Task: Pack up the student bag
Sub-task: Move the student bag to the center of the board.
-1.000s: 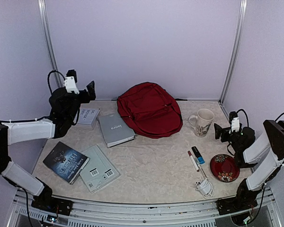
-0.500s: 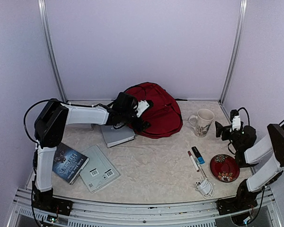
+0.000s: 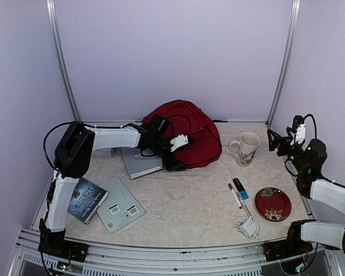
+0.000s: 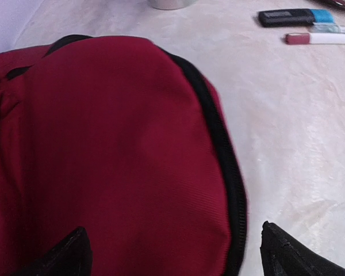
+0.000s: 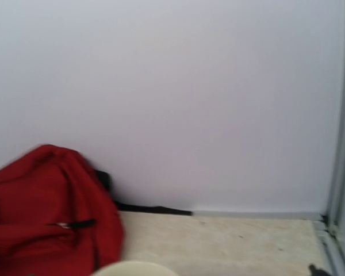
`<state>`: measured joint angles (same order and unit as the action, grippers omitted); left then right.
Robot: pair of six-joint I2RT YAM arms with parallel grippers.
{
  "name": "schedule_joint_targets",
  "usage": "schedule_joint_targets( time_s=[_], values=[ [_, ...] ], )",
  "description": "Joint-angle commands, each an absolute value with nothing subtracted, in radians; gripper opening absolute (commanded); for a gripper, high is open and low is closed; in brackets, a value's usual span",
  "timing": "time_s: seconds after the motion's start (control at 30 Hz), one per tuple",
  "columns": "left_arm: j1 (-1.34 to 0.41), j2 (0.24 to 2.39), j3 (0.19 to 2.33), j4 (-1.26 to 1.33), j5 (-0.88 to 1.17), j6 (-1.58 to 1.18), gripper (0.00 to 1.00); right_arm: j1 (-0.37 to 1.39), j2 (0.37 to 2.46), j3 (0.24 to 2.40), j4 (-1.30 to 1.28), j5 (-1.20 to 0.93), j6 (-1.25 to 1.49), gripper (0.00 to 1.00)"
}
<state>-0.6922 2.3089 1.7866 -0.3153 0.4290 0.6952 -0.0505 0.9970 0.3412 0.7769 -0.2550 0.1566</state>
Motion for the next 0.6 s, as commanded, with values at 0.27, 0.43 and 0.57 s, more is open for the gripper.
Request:
schedule_joint_targets(
  time_s=[0.27, 0.43, 0.57],
  values=[
    [-0.736, 2.288, 1.721, -0.256, 0.263, 0.753, 0.82, -0.044, 0.906, 0.428, 0.547, -0.415, 0.208, 1.0],
    [-0.747, 2.269, 1.708, -0.175, 0.178, 0.741, 0.05, -0.044, 0.89, 0.482, 0.484, -0.502, 0.24, 1.0],
    [-0.756, 2.125, 1.644, -0.113, 0.086, 0.662, 0.0, -0.039, 0.855, 0.537, 0.37, -0.539, 0.229, 1.0]
  ],
)
